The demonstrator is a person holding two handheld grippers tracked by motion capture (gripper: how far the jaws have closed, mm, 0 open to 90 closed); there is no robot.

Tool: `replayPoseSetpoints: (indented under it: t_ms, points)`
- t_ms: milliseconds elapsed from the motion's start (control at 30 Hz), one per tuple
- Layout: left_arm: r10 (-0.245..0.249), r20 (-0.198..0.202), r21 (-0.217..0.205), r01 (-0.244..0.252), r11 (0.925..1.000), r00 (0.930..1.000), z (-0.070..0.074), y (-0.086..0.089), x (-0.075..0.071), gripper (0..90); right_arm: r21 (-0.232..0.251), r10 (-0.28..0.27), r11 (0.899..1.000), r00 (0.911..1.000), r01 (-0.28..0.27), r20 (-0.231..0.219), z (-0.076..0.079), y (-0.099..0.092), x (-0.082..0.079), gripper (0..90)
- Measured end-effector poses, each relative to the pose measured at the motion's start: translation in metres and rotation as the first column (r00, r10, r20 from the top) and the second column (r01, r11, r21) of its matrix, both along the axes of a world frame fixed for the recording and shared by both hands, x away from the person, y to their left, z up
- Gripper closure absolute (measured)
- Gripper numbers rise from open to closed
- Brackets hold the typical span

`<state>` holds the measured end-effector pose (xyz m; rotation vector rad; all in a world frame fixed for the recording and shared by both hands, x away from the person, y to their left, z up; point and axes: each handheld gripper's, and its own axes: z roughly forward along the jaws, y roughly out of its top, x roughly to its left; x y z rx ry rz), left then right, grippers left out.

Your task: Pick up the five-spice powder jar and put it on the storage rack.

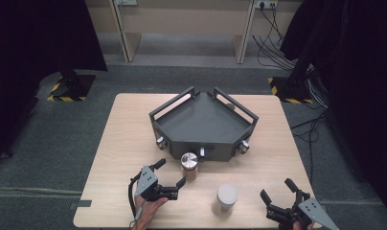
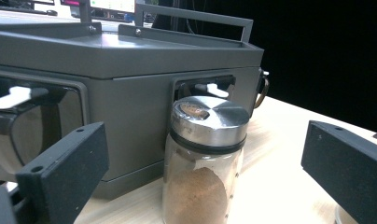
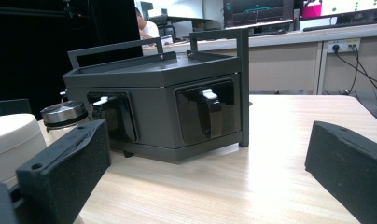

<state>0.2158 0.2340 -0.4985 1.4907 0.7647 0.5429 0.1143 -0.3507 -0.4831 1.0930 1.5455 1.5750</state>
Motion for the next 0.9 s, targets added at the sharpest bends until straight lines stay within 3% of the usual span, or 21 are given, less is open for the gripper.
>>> replayPoseSetpoints:
  t_ms: [400, 900]
  points:
    - [-0.002, -0.015, 0.012, 0.002, 0.9999, 0.9999, -0.005, -0.011, 0.013, 0.2, -0.004, 0.008, 1.0, 1.0, -0.008, -0.002, 0.0, 0.0, 0.001, 0.5]
    - [-0.022, -0.008, 0.062, 0.023, 0.9978, 0.9997, -0.004, -0.031, 0.027, 0.1, -0.004, 0.015, 1.0, 0.9999, -0.015, -0.003, 0.0, 0.0, 0.002, 0.6]
